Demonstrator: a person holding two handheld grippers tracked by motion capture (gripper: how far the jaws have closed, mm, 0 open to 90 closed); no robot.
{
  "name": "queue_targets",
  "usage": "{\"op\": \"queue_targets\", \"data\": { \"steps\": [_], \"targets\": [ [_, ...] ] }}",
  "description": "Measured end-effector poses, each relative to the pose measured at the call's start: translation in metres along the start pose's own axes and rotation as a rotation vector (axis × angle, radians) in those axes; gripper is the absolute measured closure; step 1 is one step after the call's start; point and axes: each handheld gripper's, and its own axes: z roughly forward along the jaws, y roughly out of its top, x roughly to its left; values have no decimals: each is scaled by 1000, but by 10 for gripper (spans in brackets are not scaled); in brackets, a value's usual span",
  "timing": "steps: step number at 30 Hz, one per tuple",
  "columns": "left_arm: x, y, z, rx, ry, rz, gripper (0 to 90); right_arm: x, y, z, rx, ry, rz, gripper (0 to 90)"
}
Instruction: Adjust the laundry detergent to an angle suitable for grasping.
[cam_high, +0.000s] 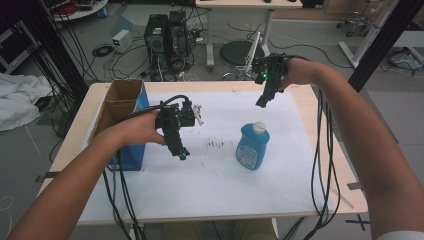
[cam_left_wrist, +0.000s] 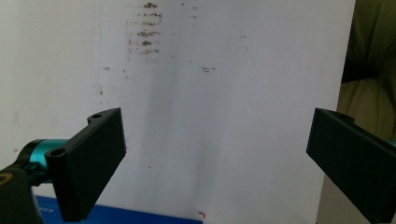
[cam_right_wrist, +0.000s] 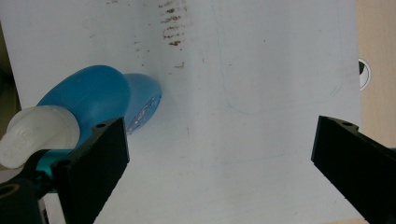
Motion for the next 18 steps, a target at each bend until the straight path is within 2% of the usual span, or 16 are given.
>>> {"op": "queue_targets", "data": {
  "steps": [18],
  "targets": [
    [3,2,1,-2,12,-11,46,1,-9,-9,-17,-16,9,31]
  ]
}}
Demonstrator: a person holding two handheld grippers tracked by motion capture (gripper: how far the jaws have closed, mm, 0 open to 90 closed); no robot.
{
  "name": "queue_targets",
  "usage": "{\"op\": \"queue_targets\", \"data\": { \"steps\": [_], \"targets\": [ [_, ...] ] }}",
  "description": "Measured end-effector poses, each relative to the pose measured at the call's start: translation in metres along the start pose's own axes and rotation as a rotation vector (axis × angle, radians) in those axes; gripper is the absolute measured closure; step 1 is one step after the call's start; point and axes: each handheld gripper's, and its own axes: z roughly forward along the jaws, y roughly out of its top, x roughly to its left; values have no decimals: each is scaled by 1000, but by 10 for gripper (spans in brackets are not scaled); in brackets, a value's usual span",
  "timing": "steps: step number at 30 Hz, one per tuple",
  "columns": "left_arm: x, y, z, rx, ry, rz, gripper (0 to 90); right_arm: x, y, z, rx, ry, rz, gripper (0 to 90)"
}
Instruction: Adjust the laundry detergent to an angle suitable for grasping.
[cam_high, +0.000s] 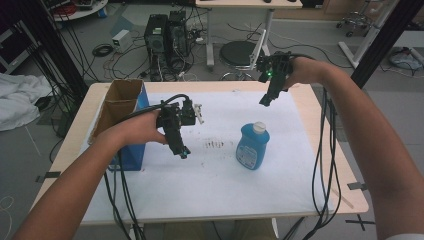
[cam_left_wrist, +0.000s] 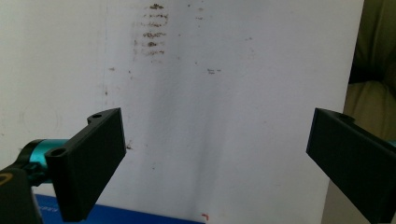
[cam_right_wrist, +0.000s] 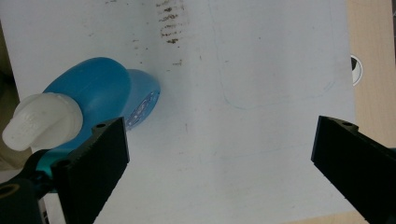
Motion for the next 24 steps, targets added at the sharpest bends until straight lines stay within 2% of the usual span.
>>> {"op": "queue_targets", "data": {
  "steps": [9,21,24],
  "targets": [
    [-2,0,-1,2,8,-7,46,2,-3,-6,-18,-4,1,31],
    [-4,0,0,-12,22,-17,47,4,-11,-10,-13,-13,4,31],
    [-6,-1,3,-9,16,-19,47,6,-16,-14,-19,-24,20,31]
  ]
}}
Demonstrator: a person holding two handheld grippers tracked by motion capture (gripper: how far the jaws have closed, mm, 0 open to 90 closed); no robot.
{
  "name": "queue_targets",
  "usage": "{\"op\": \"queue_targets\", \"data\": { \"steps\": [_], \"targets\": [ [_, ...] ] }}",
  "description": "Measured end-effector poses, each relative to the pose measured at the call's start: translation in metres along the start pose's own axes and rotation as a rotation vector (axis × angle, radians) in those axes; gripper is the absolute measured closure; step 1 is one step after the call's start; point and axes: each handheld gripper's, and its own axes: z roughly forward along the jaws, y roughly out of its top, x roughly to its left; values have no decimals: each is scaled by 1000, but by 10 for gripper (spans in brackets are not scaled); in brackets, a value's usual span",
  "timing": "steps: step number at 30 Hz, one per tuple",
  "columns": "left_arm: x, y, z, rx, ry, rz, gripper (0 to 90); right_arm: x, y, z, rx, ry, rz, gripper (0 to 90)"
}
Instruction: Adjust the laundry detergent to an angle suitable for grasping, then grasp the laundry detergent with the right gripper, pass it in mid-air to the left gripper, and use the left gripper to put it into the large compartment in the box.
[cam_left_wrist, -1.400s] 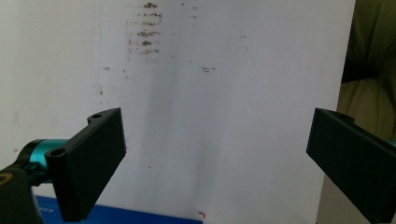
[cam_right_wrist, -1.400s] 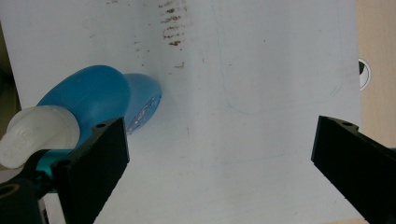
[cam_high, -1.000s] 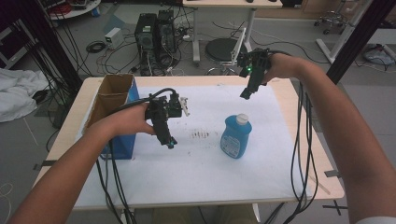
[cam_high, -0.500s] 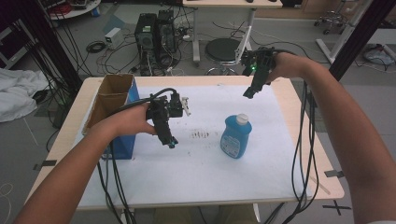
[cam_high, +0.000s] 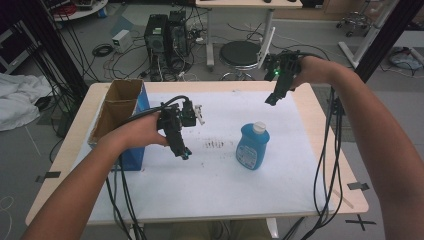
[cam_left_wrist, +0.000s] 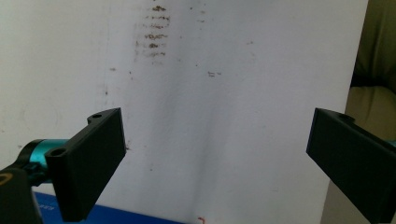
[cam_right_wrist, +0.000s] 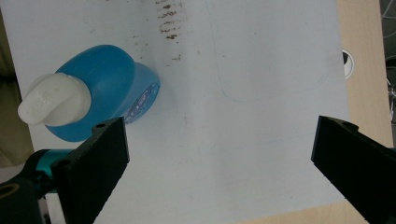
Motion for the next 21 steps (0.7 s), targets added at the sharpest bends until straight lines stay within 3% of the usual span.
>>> {"op": "queue_targets", "data": {
  "steps": [7,14,21],
  "targets": [
    [-2,-2,1,2,8,4,47,10,-25,-4,6,-25,34,31],
    [-1,-4,0,4,14,0,47,14,-38,-6,-7,-28,66,31],
    [1,-7,1,-1,19,-9,47,26,-56,-9,-13,-70,146,31]
  ]
}}
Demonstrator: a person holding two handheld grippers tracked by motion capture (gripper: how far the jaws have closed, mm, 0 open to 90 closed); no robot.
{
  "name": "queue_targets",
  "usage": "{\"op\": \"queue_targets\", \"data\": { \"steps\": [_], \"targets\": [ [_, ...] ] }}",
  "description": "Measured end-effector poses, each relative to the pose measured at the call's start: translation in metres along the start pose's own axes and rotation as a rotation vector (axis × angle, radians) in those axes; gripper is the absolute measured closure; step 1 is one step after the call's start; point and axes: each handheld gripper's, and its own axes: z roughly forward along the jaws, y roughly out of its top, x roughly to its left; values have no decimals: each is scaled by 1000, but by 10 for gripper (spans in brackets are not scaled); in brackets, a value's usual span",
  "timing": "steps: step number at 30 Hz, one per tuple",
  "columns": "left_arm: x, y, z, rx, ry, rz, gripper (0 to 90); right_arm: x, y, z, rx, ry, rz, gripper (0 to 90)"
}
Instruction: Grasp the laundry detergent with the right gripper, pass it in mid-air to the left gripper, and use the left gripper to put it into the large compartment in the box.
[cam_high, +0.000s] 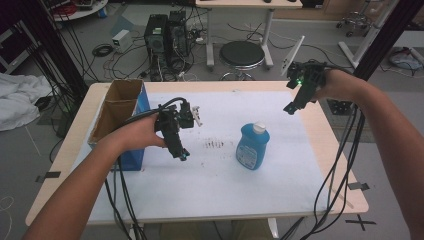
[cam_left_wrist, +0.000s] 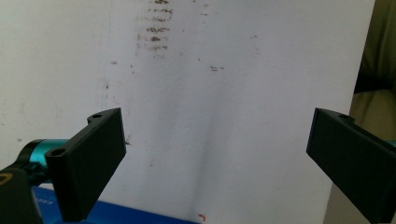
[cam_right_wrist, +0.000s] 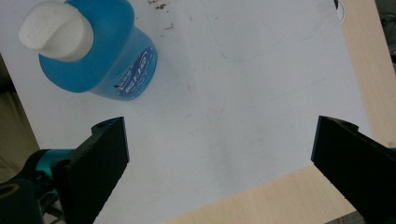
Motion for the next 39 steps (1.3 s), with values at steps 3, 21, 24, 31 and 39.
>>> {"op": "queue_targets", "data": {
  "steps": [3,21,24,31,39],
  "targets": [
    [-2,-2,1,-1,-1,-10,47,6,-10,3,11,-10,10,31],
    [-7,-2,7,2,-2,1,46,43,-47,32,-18,-49,147,31],
    [-6,-2,7,-4,-1,2,47,48,-51,37,-41,-37,180,31],
    [-7,-5,10,-5,-3,0,46,54,-57,46,-64,-22,201,31],
    [-6,-10,14,-15,-5,-10,46,57,-72,61,-88,-26,260,31]
  ]
}}
